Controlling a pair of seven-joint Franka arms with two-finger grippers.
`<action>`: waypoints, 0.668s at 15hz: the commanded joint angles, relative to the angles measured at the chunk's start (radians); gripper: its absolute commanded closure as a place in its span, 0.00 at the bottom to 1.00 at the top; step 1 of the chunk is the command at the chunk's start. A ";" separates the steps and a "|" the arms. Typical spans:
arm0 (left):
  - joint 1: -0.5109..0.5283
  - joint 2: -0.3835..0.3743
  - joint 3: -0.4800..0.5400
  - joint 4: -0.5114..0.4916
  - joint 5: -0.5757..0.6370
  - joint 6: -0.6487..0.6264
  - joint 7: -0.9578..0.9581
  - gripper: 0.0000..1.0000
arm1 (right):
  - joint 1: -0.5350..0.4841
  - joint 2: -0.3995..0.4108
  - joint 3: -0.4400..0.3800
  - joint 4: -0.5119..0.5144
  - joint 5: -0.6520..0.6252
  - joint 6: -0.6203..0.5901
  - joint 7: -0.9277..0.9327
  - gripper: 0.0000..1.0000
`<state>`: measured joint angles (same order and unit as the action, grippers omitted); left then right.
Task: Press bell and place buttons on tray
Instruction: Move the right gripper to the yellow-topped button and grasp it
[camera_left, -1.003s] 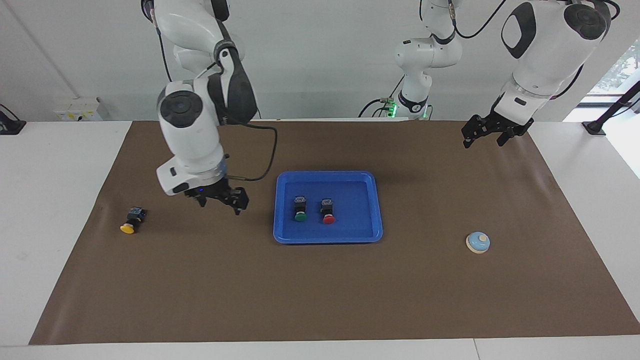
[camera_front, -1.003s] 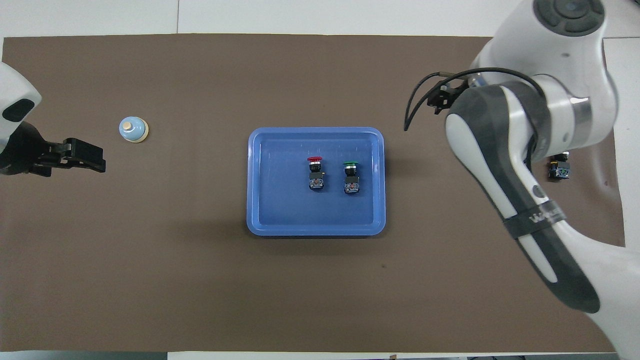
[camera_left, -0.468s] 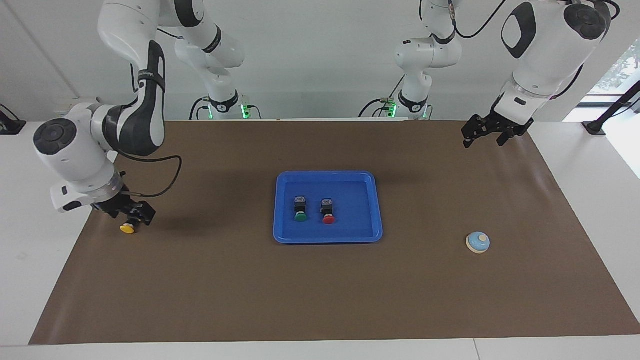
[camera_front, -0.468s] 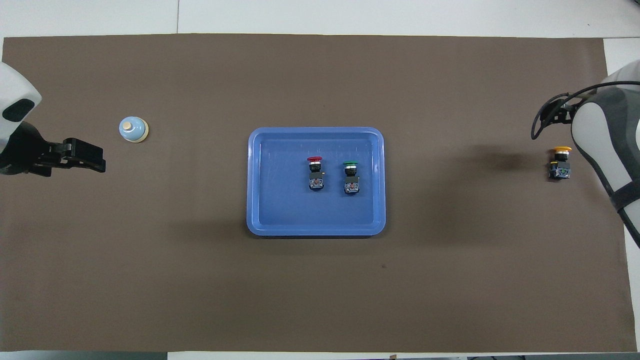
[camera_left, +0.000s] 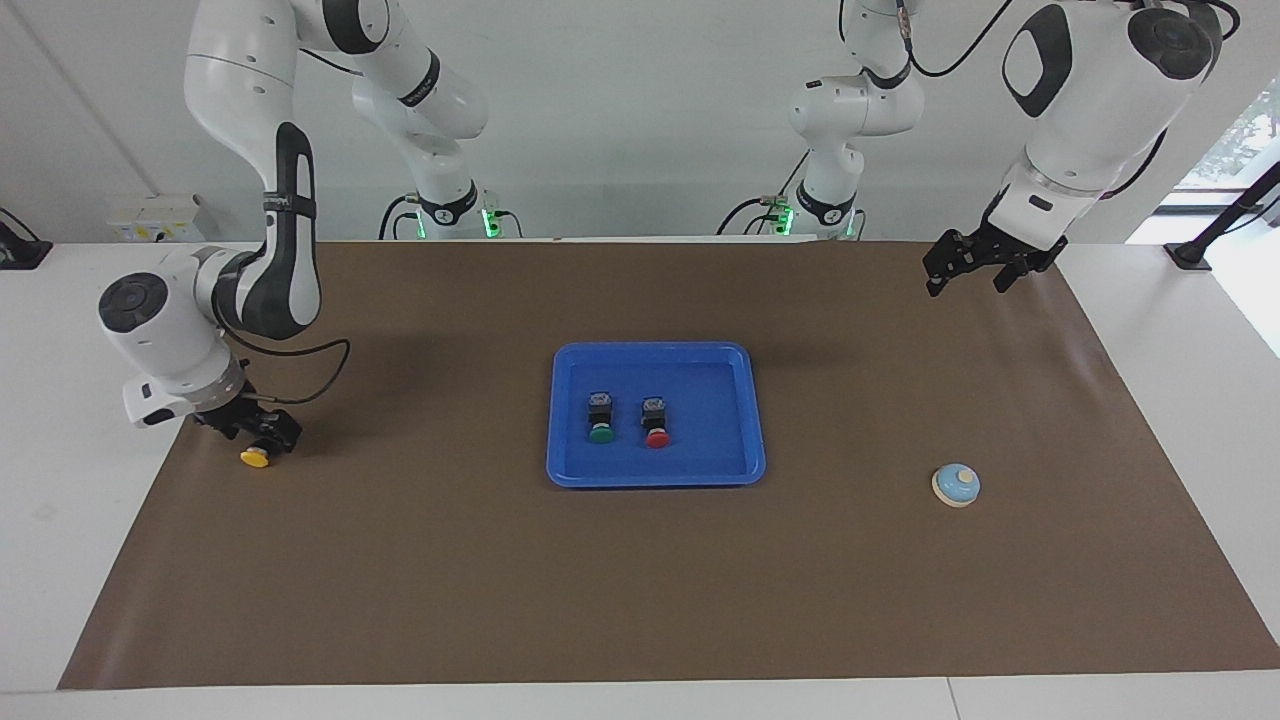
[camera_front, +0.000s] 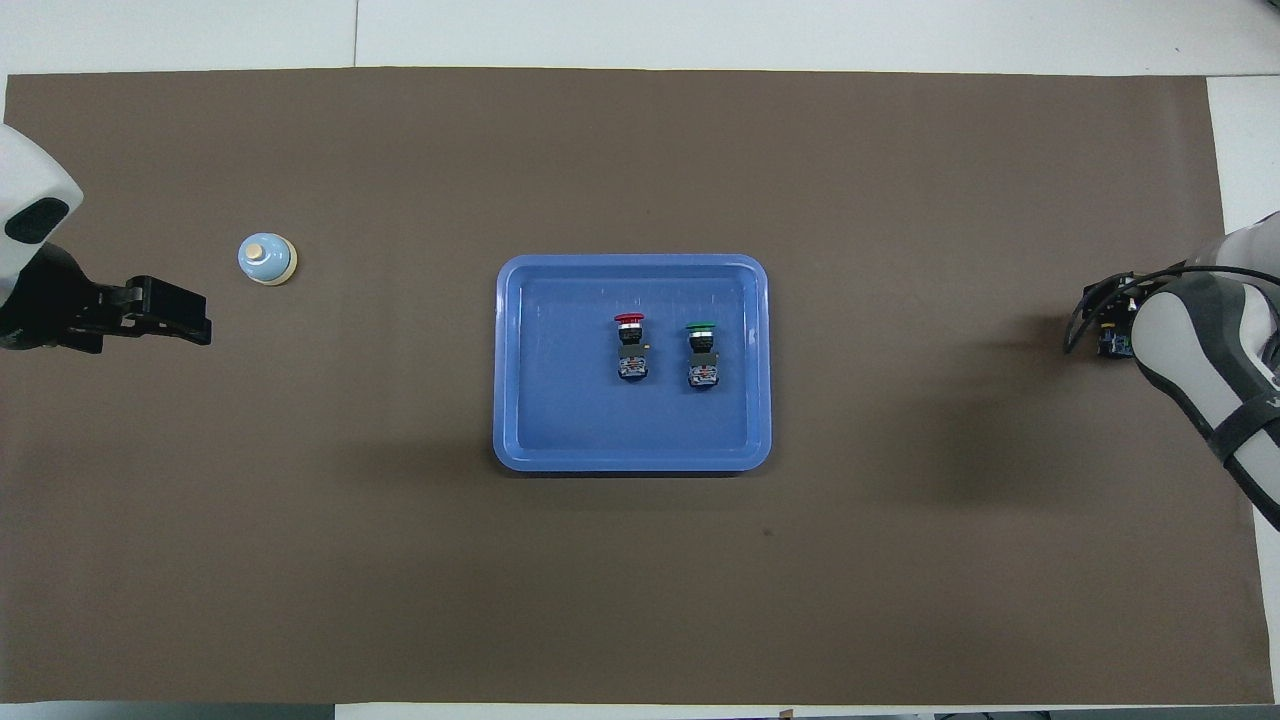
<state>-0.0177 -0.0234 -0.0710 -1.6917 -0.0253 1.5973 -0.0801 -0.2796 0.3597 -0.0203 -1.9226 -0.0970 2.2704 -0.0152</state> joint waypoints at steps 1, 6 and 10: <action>0.002 -0.009 0.000 0.003 0.008 -0.007 -0.010 0.00 | -0.036 -0.044 0.019 -0.067 -0.007 0.058 -0.073 0.02; 0.002 -0.009 0.000 0.003 0.008 -0.007 -0.010 0.00 | -0.059 -0.054 0.020 -0.119 0.011 0.107 -0.103 1.00; 0.002 -0.009 0.000 0.003 0.008 -0.007 -0.010 0.00 | -0.046 -0.061 0.028 -0.098 0.016 0.089 -0.107 1.00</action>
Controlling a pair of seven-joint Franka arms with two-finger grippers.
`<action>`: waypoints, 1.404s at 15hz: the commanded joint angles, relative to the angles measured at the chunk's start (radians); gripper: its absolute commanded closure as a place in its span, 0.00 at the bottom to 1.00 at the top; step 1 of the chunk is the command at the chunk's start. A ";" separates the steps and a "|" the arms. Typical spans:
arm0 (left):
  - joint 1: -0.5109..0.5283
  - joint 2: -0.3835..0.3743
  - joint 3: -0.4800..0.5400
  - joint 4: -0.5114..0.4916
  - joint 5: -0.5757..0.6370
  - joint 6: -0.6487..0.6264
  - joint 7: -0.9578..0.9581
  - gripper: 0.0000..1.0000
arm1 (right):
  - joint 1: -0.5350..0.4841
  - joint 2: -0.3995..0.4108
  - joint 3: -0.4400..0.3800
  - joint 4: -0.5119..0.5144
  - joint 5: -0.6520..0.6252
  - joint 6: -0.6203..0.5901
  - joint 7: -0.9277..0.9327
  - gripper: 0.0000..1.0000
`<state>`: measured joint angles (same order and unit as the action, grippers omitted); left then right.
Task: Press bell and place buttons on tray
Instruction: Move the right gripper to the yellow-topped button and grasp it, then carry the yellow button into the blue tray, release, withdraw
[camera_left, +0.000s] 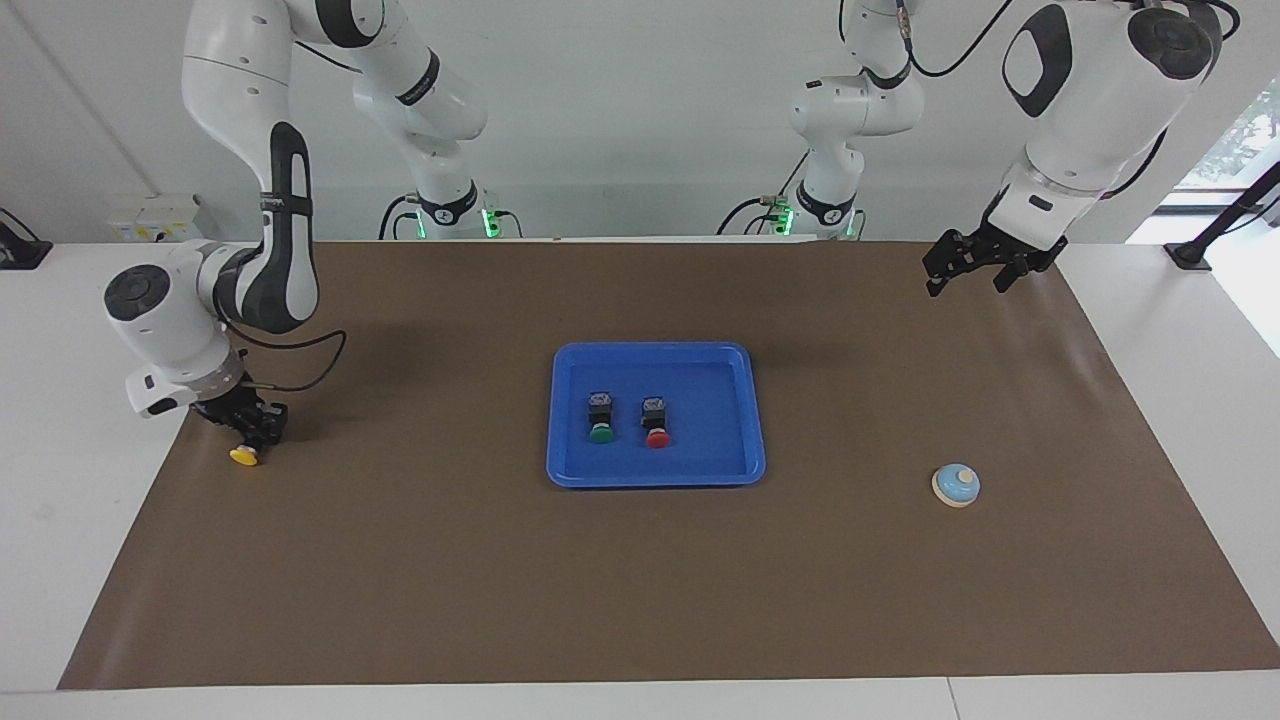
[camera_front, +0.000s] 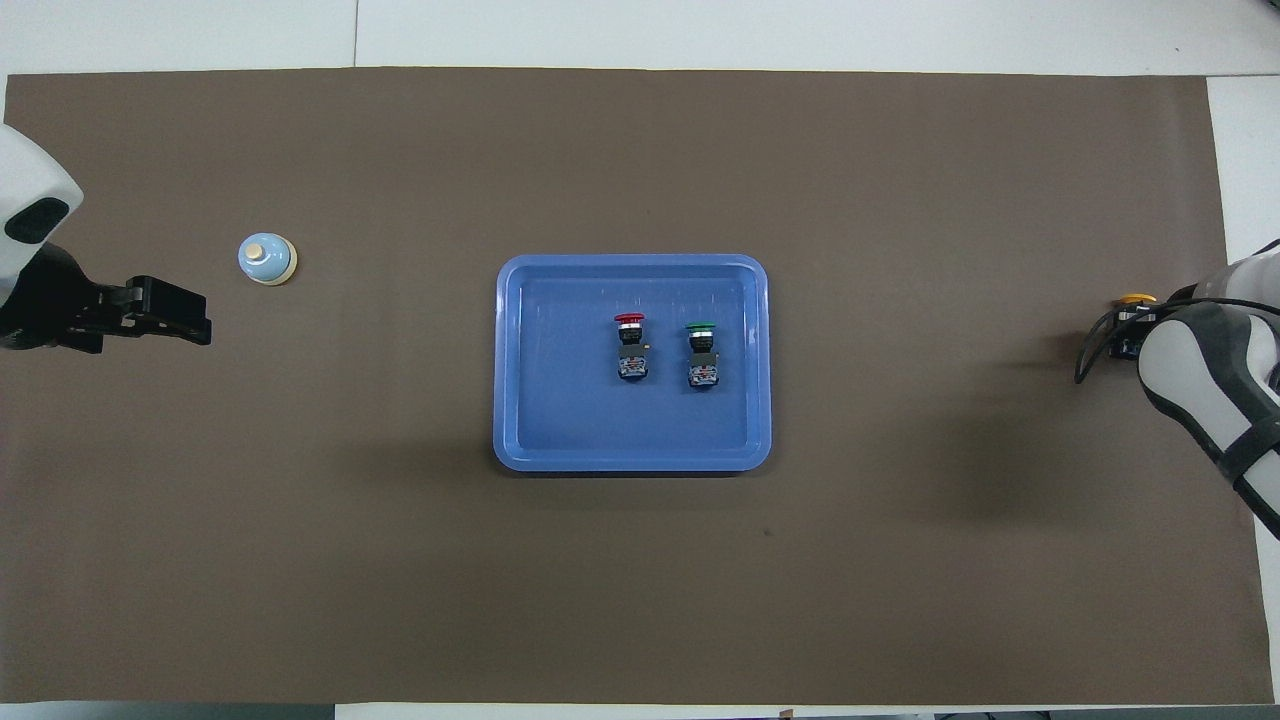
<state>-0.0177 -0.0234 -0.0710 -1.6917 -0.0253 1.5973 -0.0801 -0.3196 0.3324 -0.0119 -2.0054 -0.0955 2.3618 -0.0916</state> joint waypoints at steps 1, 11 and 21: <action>0.002 -0.009 0.000 0.003 0.008 -0.007 -0.010 0.00 | -0.001 -0.044 0.026 0.003 0.014 -0.025 -0.028 1.00; 0.002 -0.009 0.000 0.003 0.008 -0.007 -0.010 0.00 | 0.457 -0.015 0.105 0.464 0.039 -0.553 0.530 1.00; 0.002 -0.009 0.000 0.003 0.008 -0.007 -0.010 0.00 | 0.922 0.253 0.101 0.714 0.068 -0.497 0.986 1.00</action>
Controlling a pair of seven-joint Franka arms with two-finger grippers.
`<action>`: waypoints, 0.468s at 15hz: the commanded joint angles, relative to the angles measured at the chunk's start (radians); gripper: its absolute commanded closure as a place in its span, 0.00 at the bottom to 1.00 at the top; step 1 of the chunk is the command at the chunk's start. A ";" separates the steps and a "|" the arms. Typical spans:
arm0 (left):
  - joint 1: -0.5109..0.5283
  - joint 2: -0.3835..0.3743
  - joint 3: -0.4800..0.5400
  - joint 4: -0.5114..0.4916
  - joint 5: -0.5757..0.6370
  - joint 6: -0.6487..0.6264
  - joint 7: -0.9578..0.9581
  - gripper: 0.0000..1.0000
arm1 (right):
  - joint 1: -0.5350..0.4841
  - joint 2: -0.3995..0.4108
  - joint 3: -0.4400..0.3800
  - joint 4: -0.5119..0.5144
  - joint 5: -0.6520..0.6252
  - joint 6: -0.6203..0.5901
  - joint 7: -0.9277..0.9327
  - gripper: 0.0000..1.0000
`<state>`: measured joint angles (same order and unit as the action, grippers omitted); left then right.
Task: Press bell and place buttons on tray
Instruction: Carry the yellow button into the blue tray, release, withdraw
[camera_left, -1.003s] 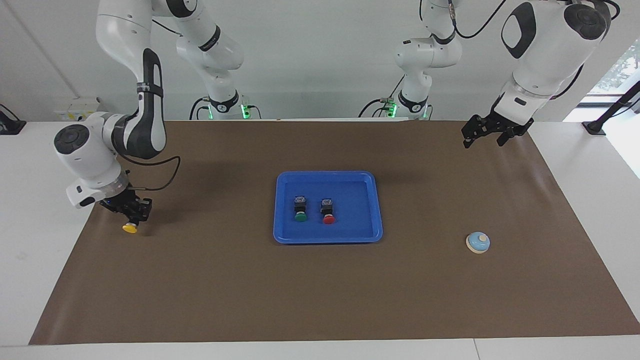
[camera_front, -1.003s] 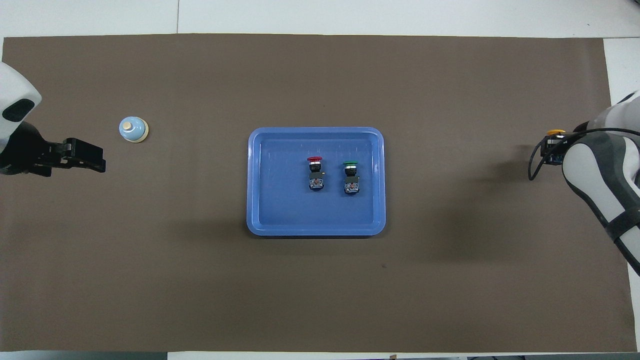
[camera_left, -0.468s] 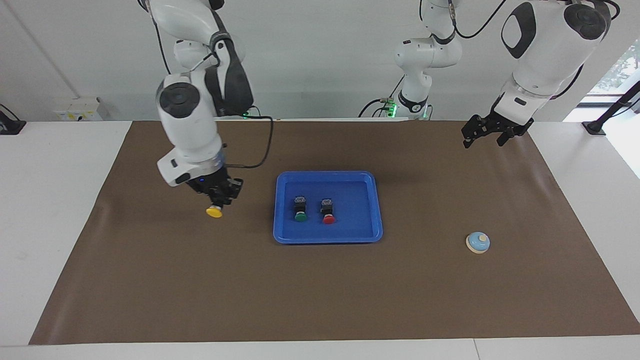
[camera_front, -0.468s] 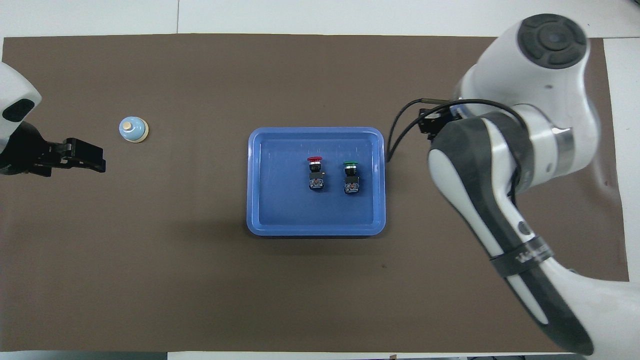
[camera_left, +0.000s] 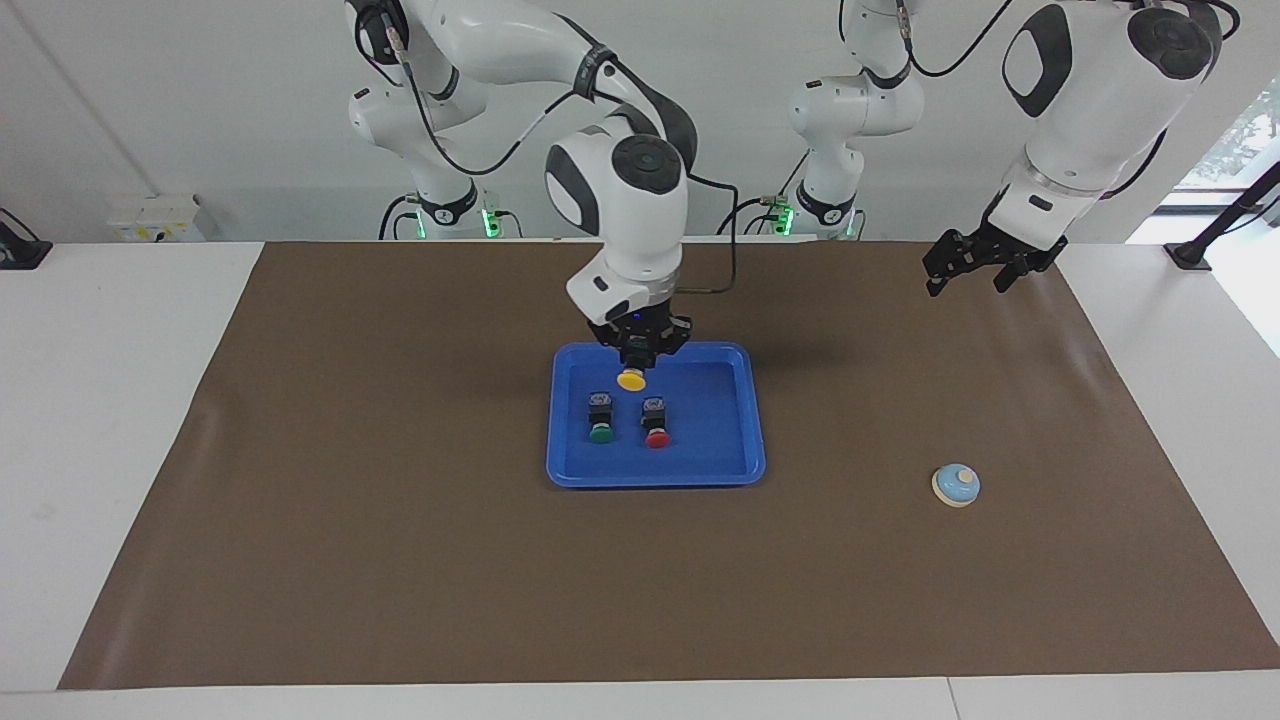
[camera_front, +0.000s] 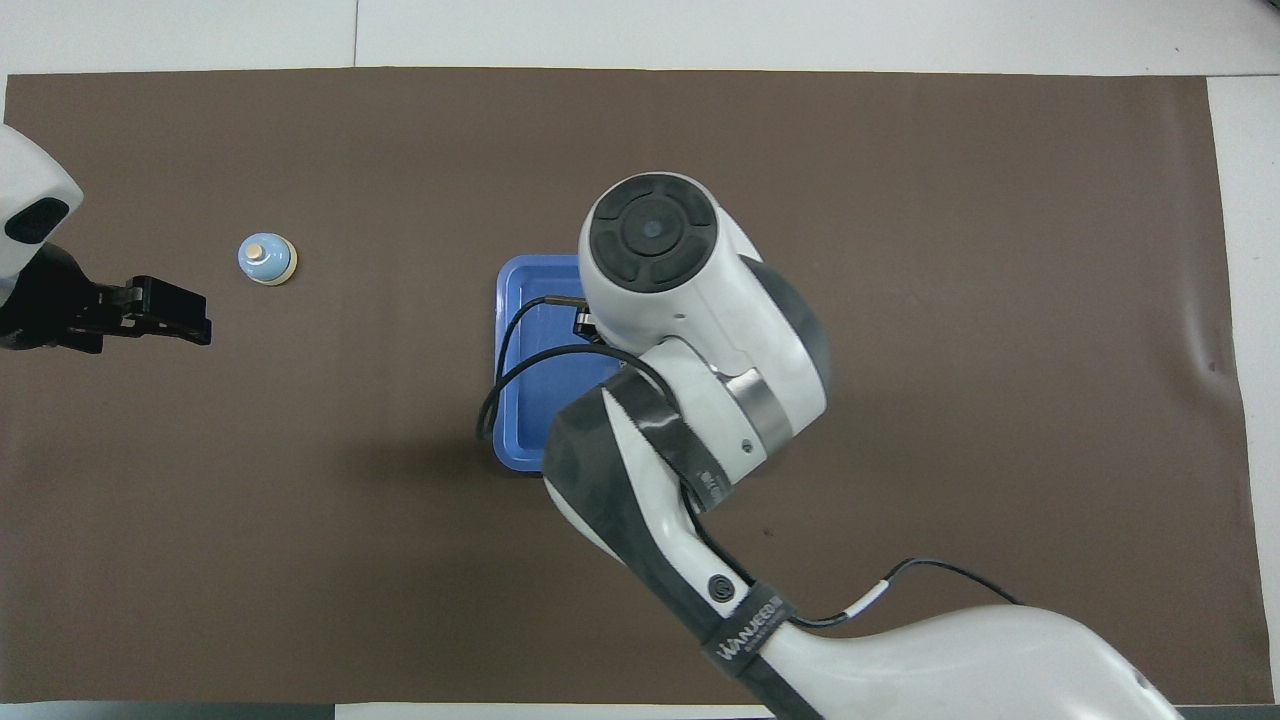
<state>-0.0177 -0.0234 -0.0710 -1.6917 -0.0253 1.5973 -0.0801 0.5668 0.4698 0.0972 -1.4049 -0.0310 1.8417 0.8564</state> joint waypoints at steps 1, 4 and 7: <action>0.002 -0.009 0.000 0.003 0.008 -0.007 -0.010 0.00 | 0.057 0.125 -0.008 0.106 0.002 0.075 0.039 1.00; 0.002 -0.009 0.000 0.003 0.008 -0.007 -0.010 0.00 | 0.091 0.151 -0.008 0.058 -0.006 0.143 0.041 1.00; 0.002 -0.009 0.000 0.003 0.008 -0.007 -0.010 0.00 | 0.105 0.187 -0.010 0.032 -0.015 0.202 0.038 1.00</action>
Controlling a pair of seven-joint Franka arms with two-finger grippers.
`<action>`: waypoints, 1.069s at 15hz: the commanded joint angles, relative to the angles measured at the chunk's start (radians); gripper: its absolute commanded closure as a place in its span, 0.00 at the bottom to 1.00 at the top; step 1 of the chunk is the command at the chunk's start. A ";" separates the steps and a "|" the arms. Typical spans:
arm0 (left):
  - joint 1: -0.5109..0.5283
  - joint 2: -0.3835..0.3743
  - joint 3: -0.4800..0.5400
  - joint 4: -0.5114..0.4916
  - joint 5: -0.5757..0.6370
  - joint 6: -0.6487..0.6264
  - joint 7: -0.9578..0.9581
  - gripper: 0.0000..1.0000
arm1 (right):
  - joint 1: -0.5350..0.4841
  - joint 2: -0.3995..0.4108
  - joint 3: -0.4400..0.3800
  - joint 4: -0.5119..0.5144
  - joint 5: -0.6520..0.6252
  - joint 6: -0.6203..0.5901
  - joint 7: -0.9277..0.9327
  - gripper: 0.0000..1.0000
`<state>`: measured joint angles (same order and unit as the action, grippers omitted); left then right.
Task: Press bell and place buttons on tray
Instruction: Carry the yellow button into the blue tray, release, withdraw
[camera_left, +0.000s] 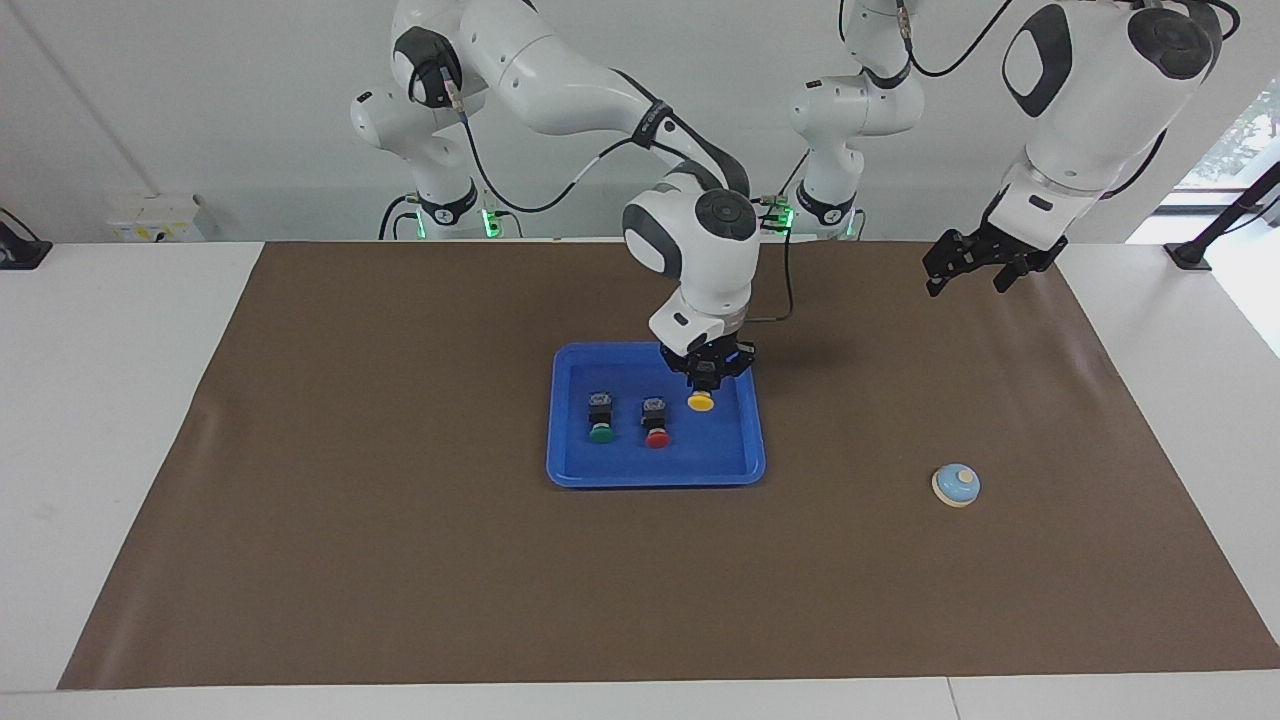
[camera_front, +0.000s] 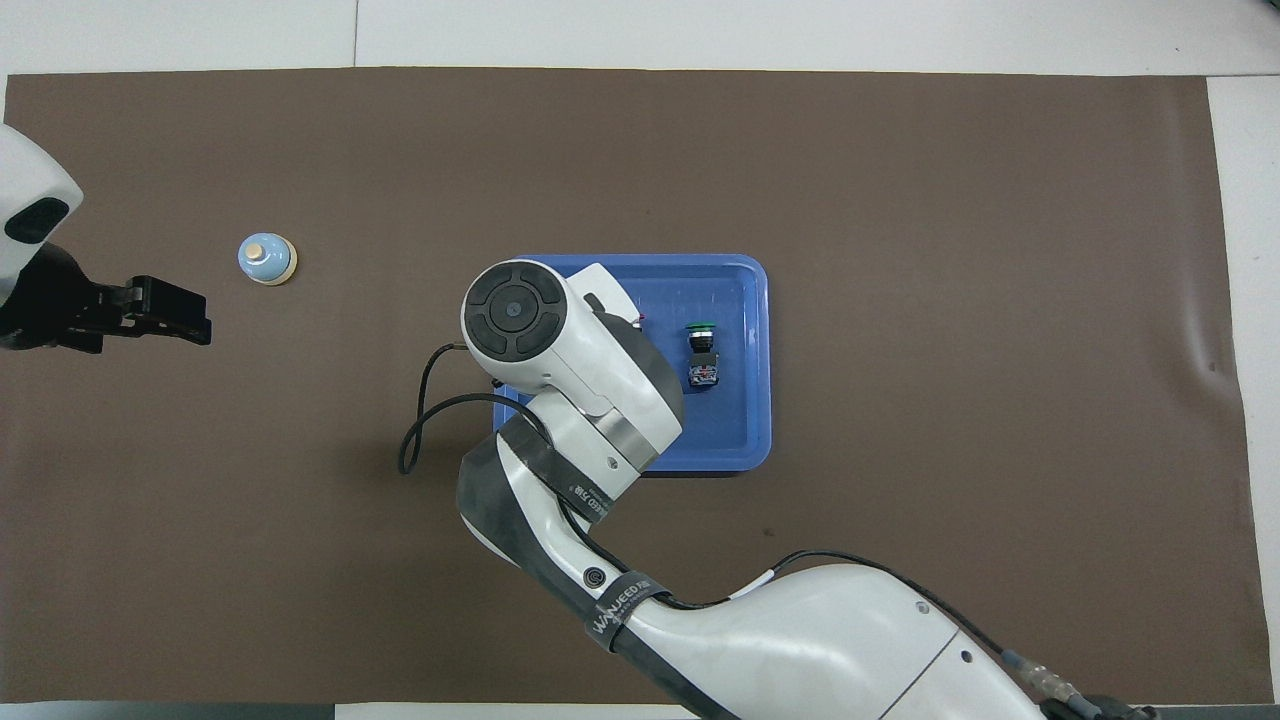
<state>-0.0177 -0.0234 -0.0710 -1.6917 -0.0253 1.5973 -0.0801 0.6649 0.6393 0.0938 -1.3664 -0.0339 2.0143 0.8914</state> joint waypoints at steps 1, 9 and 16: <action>0.002 -0.009 0.000 0.003 0.008 -0.008 -0.010 0.00 | 0.002 0.026 -0.006 -0.002 -0.011 0.030 -0.003 1.00; 0.002 -0.009 0.000 0.003 0.008 -0.007 -0.010 0.00 | -0.002 0.045 -0.006 -0.052 -0.014 0.104 -0.014 1.00; 0.002 -0.009 0.000 0.003 0.008 -0.007 -0.010 0.00 | -0.030 -0.012 -0.016 -0.040 0.005 0.019 -0.005 0.00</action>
<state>-0.0177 -0.0234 -0.0710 -1.6917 -0.0253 1.5973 -0.0801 0.6654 0.6804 0.0776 -1.3978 -0.0388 2.0851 0.8907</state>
